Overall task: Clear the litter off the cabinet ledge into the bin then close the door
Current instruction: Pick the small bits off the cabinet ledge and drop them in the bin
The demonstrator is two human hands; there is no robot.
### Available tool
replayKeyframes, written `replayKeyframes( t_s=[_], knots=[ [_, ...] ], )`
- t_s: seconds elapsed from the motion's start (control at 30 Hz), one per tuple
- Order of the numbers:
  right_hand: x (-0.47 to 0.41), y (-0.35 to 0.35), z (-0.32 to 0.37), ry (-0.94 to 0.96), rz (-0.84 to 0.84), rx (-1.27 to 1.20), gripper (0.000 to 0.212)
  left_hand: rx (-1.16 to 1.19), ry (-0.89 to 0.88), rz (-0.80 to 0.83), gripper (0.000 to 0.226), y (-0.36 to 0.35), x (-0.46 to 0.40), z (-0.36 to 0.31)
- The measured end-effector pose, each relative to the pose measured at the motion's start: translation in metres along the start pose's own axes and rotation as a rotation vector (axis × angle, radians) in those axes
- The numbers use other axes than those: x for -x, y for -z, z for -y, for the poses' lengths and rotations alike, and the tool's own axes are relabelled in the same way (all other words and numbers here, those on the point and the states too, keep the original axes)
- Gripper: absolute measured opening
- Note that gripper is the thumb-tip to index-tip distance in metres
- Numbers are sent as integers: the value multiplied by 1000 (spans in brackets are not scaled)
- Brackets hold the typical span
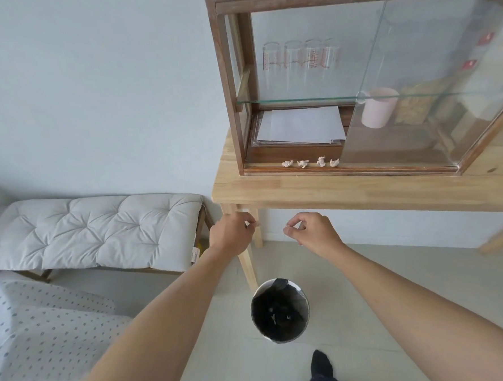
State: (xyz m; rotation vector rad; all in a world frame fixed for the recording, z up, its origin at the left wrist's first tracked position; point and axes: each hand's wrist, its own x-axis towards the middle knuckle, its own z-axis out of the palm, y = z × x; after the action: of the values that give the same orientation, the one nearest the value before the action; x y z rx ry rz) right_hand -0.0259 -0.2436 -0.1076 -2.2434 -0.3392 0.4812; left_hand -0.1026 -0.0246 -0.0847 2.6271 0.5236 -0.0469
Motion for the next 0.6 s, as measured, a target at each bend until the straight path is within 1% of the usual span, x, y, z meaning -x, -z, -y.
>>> replayKeyframes(
  t_s=[0.13,0.33,0.47,0.6],
  knots=[
    [3,-16,-29,-44,56,21,16,-14,41,71,20,-29,5,13],
    [-2,-41,-68,-113,145,65,18,-13,93,122,19,-73,7,24],
    [-4,-55,-90,-133,227,120,20,-20,141,185,18,-98,5,28],
    [-9,-61,-99,-156,281,137,26,-32,170,224,24,-108,-2,29]
  ],
)
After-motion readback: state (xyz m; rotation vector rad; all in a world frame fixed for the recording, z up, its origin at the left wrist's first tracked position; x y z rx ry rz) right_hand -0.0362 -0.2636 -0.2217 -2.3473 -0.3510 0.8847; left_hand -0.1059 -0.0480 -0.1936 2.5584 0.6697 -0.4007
